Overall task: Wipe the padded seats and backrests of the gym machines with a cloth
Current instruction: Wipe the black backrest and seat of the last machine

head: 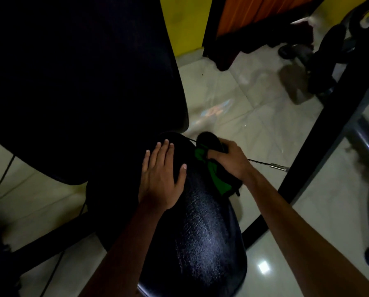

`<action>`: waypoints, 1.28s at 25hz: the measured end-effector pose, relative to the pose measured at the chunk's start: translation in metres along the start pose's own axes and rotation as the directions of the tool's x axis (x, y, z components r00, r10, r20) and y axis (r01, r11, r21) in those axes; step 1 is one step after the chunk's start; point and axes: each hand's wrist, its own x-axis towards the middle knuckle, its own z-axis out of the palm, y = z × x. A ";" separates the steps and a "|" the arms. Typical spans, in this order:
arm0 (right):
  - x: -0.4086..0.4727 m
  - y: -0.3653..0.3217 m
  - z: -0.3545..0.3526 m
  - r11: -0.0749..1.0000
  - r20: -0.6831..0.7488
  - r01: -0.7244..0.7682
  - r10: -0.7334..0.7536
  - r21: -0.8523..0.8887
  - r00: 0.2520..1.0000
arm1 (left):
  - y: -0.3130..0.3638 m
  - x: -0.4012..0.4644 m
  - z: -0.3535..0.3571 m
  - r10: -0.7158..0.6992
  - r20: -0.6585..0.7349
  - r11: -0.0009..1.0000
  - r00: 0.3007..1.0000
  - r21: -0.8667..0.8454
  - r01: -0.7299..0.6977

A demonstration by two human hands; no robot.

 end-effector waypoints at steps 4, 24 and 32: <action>-0.004 0.002 0.004 0.998 -0.039 0.047 -0.048 -0.031 0.998 | 0.000 0.001 0.000 0.005 -0.011 1.000 1.000 0.013 -0.005; -0.106 0.057 -0.003 0.990 -0.198 0.019 0.009 0.138 0.980 | 0.023 -0.052 -0.019 0.179 0.171 0.984 0.969 -0.043 -0.174; -0.106 0.059 0.001 0.987 -0.270 -0.068 0.106 0.146 0.957 | 0.031 -0.051 -0.017 0.146 0.196 0.988 0.970 0.018 -0.152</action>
